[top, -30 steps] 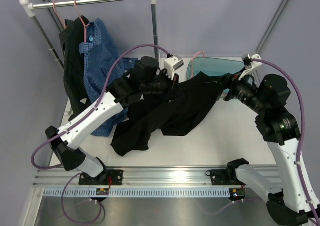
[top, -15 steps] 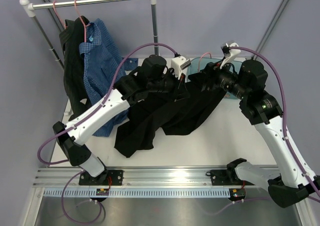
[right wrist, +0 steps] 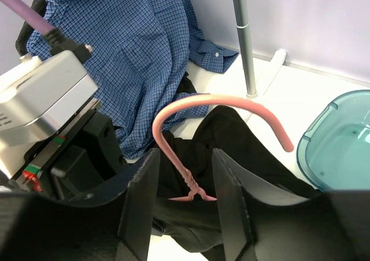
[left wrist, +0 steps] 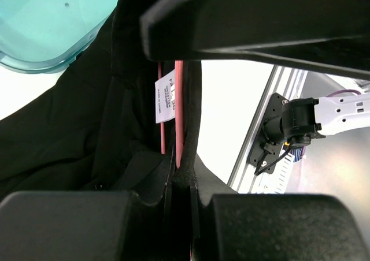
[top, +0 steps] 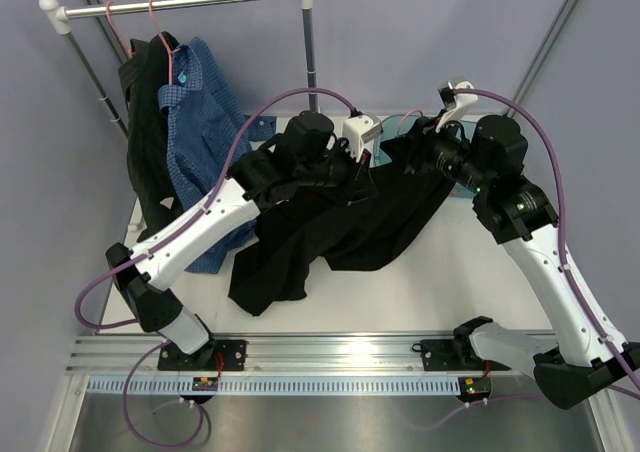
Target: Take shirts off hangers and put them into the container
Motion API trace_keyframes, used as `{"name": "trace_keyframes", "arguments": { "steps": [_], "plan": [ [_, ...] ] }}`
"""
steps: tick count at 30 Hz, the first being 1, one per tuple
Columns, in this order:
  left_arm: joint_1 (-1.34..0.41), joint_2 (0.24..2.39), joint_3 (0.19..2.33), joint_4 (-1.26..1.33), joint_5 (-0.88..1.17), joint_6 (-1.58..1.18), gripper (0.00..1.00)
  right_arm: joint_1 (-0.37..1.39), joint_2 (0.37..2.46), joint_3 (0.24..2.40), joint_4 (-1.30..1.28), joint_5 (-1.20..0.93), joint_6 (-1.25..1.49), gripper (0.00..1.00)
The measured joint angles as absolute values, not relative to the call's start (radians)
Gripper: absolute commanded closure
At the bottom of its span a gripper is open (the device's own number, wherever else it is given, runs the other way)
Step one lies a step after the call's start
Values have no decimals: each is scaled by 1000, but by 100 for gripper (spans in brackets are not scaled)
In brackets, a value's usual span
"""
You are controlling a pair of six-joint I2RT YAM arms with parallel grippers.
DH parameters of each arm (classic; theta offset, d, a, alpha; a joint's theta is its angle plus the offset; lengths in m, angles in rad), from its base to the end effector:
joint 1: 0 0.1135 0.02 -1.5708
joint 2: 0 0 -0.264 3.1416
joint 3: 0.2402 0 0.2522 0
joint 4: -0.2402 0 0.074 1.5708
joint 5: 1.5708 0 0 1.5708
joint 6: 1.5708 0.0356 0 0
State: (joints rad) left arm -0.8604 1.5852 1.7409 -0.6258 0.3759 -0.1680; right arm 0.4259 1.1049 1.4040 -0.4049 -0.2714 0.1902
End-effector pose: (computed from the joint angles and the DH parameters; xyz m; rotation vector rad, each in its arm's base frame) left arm 0.2196 -0.2754 0.4262 0.9653 1.9367 -1.0046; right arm 0.2014 0.1019 0.4674 -0.4089 1.6707 0.6877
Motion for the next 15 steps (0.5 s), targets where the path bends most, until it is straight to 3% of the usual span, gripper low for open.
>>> {"name": "trace_keyframes", "arguments": {
  "steps": [4,9,10,11,14,15],
  "plan": [
    [-860,1585,1741,-633,376,-164,100,426,1115,1404,-399,-273,187,68],
    [-860,1579,1741,-635,377,-163,100,427,1116,1402,-405,-253,152,100],
    [-860,1572,1741,-634,376,-163,95,427,1116,1401,-408,-249,147,100],
    [-860,1564,1740,-635,374,-164,75,427,1116,1400,-410,-245,144,100],
    [-860,1533,1729,-614,368,-162,56,430,1111,1398,-410,-236,142,100],
    [-860,1520,1720,-604,365,-162,40,430,1110,1398,-410,-228,141,100]
  ]
}}
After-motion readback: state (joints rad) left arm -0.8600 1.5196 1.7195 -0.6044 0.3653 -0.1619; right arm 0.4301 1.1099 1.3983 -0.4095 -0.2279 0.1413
